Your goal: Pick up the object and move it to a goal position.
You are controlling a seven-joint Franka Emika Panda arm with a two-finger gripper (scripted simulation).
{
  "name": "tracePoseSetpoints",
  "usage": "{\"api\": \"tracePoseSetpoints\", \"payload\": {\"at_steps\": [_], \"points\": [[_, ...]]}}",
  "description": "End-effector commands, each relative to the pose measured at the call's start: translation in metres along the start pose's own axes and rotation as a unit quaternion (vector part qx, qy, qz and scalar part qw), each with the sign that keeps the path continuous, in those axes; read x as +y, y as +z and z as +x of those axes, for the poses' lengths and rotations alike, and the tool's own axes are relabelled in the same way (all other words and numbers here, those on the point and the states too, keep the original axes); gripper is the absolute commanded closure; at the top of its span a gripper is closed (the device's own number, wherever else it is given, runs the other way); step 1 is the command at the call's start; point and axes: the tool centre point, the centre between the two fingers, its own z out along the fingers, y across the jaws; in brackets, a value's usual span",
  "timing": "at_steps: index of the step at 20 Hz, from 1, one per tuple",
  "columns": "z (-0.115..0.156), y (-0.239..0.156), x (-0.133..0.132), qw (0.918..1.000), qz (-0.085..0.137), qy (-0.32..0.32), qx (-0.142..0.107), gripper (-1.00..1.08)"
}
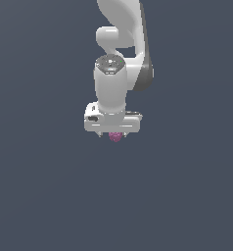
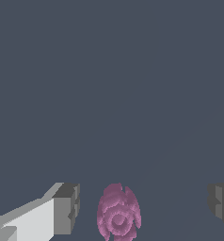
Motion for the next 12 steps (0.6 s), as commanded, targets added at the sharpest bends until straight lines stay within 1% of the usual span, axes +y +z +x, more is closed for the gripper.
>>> {"api": "tracePoseSetpoints", "payload": {"at_steps": [1, 4, 8, 12], "points": [[0.0000, 0.0000, 0.0000, 1.0000, 0.000, 0.000, 0.000, -0.92], [0.0002, -0.0014, -0.0011, 1.0000, 0.003, -0.001, 0.000, -0.92], [0.0009, -0.0057, -0.0044, 0.9999, 0.013, -0.002, 0.000, -0.92], [0.0010, -0.0060, -0.0046, 0.9999, 0.014, -0.003, 0.000, -0.92]]}}
